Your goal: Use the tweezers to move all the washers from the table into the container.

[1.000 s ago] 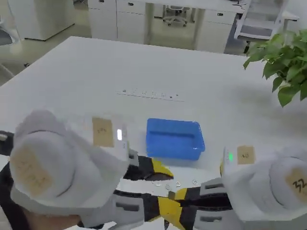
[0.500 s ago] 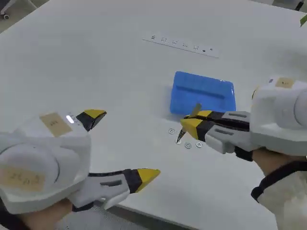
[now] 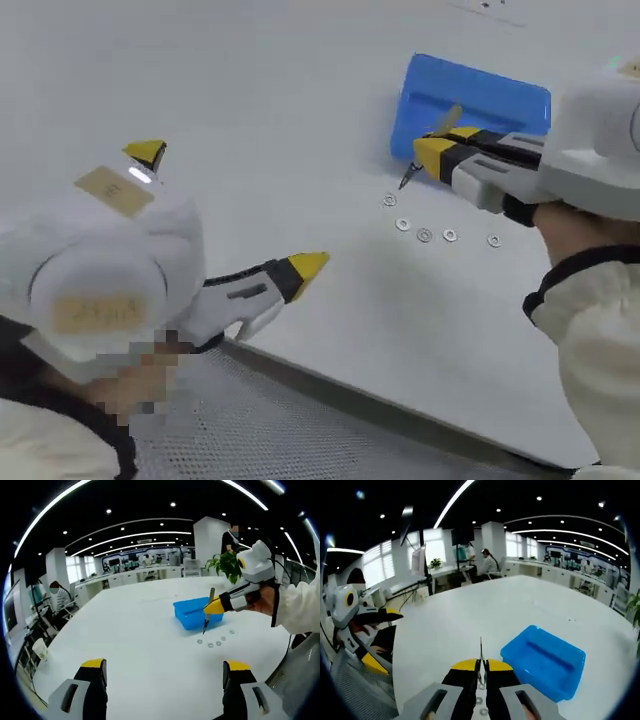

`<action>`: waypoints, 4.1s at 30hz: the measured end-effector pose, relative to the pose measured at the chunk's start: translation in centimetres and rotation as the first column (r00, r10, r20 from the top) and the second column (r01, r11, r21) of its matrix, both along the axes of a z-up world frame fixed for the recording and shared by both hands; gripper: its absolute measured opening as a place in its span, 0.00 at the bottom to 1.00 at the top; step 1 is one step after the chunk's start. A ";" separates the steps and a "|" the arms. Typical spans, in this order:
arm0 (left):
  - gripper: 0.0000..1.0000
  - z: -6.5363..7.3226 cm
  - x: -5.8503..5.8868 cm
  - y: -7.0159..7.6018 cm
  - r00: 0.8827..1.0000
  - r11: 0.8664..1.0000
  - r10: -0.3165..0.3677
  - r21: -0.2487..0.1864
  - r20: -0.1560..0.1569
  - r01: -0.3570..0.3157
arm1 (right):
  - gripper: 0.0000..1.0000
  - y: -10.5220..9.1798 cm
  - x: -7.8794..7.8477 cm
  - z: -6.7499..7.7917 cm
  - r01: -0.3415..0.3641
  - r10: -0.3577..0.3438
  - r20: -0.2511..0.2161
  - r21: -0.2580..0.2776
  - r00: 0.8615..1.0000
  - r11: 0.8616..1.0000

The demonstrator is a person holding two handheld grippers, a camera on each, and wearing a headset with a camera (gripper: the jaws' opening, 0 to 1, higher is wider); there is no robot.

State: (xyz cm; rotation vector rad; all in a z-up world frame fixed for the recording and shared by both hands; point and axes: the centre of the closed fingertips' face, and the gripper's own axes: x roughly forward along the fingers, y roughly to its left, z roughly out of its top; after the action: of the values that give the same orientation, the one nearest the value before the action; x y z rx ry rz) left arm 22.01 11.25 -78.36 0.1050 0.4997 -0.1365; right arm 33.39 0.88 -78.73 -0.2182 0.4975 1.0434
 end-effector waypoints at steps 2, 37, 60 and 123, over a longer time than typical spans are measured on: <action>0.99 0.0 -0.1 -0.1 1.000 1.000 -0.007 0.007 0.003 0.007 | 0.01 0.0 0.3 -0.6 0.011 -0.011 -0.006 0.003 1.000 1.000; 0.98 -1.6 -0.3 -0.5 0.996 0.998 -0.038 0.036 -0.083 0.042 | 0.02 0.4 1.2 -2.4 0.003 -0.002 -0.027 0.021 1.000 1.000; 0.99 -2.5 -1.0 -1.1 0.989 0.996 -0.067 0.045 -0.134 0.074 | 0.02 0.1 0.8 -2.7 -0.027 0.028 0.016 -0.029 0.999 0.999; 0.99 -3.1 -0.9 -0.9 0.985 0.994 -0.068 0.078 -0.157 0.081 | 0.02 0.2 0.5 -2.6 -0.037 0.042 0.064 -0.081 0.997 0.996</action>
State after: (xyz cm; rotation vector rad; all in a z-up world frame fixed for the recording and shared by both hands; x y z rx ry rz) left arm 21.07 10.34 -81.47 0.1969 0.6563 -0.1979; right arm 33.94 1.03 -81.36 -0.3334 0.4778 1.0522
